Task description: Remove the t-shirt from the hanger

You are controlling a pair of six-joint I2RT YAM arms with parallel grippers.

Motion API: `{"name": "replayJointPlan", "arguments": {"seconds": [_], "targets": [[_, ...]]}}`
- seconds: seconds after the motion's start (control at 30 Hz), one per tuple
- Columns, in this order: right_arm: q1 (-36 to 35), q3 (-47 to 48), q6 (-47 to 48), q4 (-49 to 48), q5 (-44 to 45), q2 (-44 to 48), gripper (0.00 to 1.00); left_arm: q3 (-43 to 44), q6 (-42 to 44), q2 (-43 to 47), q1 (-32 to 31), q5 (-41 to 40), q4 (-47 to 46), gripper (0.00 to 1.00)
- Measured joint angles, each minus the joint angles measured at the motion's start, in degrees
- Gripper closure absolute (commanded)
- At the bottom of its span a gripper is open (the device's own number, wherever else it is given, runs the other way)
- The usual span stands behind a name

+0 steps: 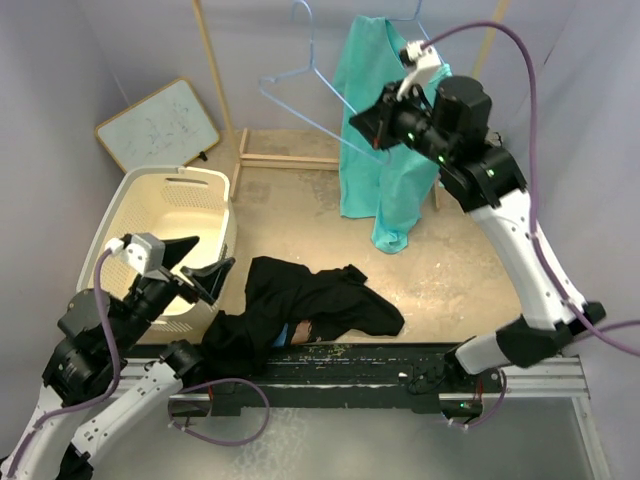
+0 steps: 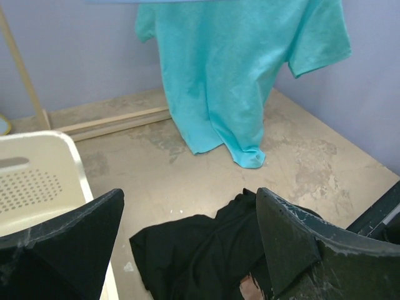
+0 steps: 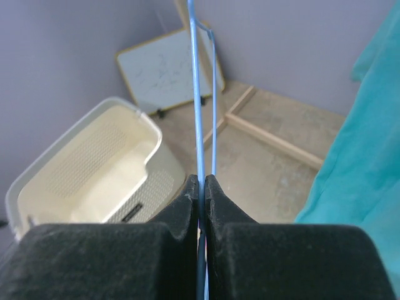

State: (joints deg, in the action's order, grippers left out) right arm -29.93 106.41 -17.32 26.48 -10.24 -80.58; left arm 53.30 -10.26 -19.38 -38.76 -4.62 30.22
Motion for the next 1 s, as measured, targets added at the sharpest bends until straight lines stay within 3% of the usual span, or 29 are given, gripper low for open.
{"name": "replayJointPlan", "arguments": {"seconds": [0.27, 0.7, 1.0], "targets": [[0.0, 15.8, -0.5, -6.2, 7.4, -15.8, 1.0, -3.6, -2.9, 8.4, 0.0, -4.2, 3.6, 0.12], [0.0, 19.4, -0.1, -15.5, 14.5, -19.2, 1.0, -3.7, -3.9, 6.0, 0.0, -2.6, 3.8, 0.13], [0.0, 30.3, -0.3, -13.7, 14.8, -29.1, 1.0, -3.8, -3.9, 4.2, 0.0, -1.0, 3.9, 0.15]]}}
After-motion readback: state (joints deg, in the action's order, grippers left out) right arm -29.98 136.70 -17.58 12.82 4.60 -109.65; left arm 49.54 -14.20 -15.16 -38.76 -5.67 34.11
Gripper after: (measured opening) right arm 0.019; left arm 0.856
